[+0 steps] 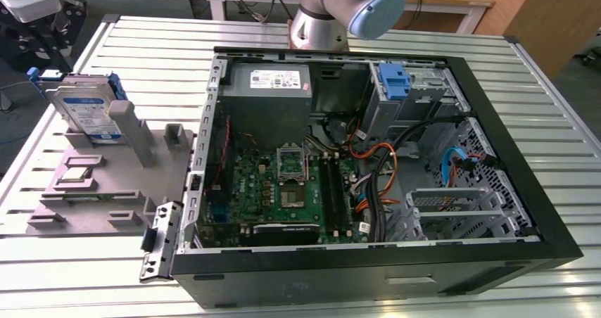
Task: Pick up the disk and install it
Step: 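Pick up the disk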
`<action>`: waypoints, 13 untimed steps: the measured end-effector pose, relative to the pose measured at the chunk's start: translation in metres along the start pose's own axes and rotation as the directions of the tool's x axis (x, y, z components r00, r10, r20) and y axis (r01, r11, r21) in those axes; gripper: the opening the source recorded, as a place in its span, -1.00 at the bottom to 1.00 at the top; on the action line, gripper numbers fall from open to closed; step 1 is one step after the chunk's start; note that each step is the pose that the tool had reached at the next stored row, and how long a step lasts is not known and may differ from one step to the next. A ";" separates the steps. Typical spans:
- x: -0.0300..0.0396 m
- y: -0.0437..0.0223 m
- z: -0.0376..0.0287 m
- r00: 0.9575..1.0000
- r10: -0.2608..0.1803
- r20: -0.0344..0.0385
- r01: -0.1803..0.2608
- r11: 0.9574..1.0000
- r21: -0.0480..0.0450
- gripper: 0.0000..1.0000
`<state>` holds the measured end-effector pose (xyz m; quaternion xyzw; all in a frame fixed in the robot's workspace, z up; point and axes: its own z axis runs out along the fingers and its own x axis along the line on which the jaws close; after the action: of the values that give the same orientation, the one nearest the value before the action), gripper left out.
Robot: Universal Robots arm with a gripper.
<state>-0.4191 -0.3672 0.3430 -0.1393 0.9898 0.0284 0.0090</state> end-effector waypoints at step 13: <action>0.0000 0.0000 0.0000 1.000 -0.014 0.000 0.014 1.000 0.000 -0.80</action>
<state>-0.4191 -0.3672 0.3430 -0.1463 0.9888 0.0284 0.0090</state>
